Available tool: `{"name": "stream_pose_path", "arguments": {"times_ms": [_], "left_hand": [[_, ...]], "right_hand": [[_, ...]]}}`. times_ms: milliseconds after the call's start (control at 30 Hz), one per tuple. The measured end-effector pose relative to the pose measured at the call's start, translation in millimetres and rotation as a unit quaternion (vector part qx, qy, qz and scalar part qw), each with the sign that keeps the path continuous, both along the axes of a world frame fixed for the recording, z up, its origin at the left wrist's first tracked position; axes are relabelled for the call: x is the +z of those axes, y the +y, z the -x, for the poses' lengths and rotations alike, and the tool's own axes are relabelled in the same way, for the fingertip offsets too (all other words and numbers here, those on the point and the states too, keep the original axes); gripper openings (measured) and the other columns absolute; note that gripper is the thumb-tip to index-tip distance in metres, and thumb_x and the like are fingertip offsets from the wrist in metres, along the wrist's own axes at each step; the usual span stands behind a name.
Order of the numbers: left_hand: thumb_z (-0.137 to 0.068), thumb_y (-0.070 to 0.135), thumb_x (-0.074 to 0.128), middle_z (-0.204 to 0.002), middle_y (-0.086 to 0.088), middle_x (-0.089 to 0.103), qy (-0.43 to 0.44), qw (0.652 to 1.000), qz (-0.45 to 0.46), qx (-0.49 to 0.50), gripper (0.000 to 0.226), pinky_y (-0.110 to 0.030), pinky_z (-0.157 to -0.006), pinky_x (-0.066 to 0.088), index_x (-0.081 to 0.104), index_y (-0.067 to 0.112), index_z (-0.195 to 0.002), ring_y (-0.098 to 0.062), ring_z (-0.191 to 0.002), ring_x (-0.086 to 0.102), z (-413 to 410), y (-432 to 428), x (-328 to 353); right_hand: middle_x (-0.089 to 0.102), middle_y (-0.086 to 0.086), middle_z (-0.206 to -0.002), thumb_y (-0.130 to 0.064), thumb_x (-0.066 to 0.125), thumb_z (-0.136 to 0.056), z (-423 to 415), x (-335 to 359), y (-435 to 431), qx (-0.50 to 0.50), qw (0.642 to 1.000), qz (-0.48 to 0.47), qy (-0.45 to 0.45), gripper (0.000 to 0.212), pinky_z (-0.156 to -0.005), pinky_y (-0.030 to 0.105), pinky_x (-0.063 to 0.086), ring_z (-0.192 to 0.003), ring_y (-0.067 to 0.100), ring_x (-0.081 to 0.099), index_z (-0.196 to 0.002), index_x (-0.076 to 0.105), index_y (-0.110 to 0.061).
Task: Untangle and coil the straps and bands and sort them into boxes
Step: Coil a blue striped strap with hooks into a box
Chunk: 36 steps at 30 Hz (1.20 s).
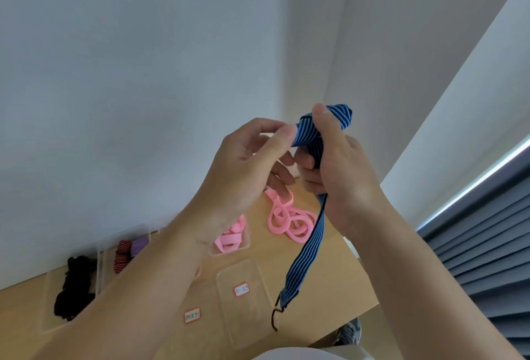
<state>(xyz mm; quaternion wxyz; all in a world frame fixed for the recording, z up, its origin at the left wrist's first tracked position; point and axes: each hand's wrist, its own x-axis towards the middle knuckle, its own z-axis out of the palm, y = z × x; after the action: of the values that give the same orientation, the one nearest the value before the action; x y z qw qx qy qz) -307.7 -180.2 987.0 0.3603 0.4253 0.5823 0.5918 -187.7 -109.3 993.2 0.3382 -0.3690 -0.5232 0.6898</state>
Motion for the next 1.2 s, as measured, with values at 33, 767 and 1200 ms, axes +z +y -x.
{"name": "stream_pose_path", "arguments": {"times_ms": [33, 767, 1200], "left_hand": [[-0.091, 0.042, 0.071, -0.077, -0.006, 0.068, -0.033, 0.999, 0.011, 0.008, 0.037, -0.035, -0.058, 0.054, 0.069, 0.007, -0.104, -0.026, -0.064, 0.067, 0.5, 0.8, 1.1], [-0.086, 0.011, 0.069, -0.092, 0.000, 0.070, 0.132, 0.982, -0.098, 0.092, 0.017, -0.031, -0.062, 0.055, 0.069, 0.012, -0.103, -0.016, -0.078, 0.069, 8.1, -0.1, -16.7], [-0.089, 0.016, 0.076, -0.086, -0.003, 0.079, -0.063, 0.993, -0.007, 0.098, 0.012, -0.022, -0.066, 0.057, 0.078, 0.011, -0.100, -0.012, -0.079, 0.075, 6.6, -4.5, 2.7]], "right_hand": [[0.038, 0.003, -0.059, -0.051, 0.046, -0.101, 1.7, -2.1, -1.5, 0.001, 1.000, -0.025, -0.004, 0.047, -0.042, 0.023, 0.027, -0.047, 0.014, 0.028, -0.073, 0.050, -0.013], [0.035, 0.001, -0.062, -0.051, 0.049, -0.100, 11.5, -10.5, -0.5, 0.039, 0.999, 0.007, -0.035, 0.045, -0.043, 0.024, 0.025, -0.046, 0.011, 0.027, -0.079, 0.057, -0.013], [0.025, 0.012, -0.063, -0.052, 0.034, -0.105, 18.6, -14.6, -3.6, 0.088, 0.992, -0.089, -0.017, 0.059, -0.044, 0.027, 0.020, -0.047, 0.014, 0.020, -0.073, 0.041, -0.003]]}}
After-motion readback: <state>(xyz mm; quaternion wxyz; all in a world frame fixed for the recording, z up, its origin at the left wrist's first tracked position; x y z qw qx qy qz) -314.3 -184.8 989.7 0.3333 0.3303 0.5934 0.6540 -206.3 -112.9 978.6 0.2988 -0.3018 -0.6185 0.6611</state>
